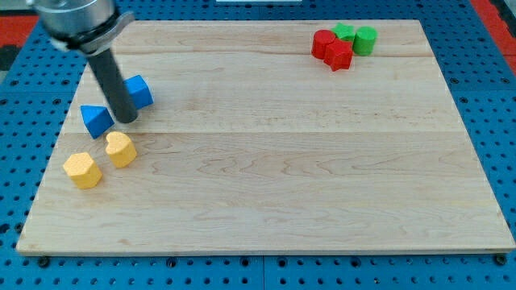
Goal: Push the blue blocks into the yellow blocks
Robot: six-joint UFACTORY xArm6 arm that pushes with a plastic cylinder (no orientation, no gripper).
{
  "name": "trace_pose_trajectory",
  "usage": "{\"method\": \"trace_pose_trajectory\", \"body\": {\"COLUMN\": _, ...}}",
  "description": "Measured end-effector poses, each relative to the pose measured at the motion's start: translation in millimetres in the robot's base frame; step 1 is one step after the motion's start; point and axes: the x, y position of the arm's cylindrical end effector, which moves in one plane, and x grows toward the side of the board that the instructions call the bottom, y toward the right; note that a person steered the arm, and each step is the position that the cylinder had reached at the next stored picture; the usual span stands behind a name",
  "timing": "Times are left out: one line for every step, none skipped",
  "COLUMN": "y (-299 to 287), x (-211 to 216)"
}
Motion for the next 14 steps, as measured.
{"method": "trace_pose_trajectory", "body": {"y": -54, "x": -16}}
{"method": "trace_pose_trajectory", "body": {"y": -104, "x": 1}}
{"method": "trace_pose_trajectory", "body": {"y": -73, "x": 20}}
{"method": "trace_pose_trajectory", "body": {"y": -53, "x": 26}}
{"method": "trace_pose_trajectory", "body": {"y": -40, "x": 5}}
{"method": "trace_pose_trajectory", "body": {"y": -32, "x": 5}}
{"method": "trace_pose_trajectory", "body": {"y": 2, "x": 9}}
{"method": "trace_pose_trajectory", "body": {"y": 27, "x": 17}}
{"method": "trace_pose_trajectory", "body": {"y": 29, "x": 27}}
{"method": "trace_pose_trajectory", "body": {"y": 17, "x": 26}}
{"method": "trace_pose_trajectory", "body": {"y": -2, "x": 8}}
{"method": "trace_pose_trajectory", "body": {"y": -17, "x": 40}}
{"method": "trace_pose_trajectory", "body": {"y": -44, "x": 45}}
{"method": "trace_pose_trajectory", "body": {"y": -56, "x": 21}}
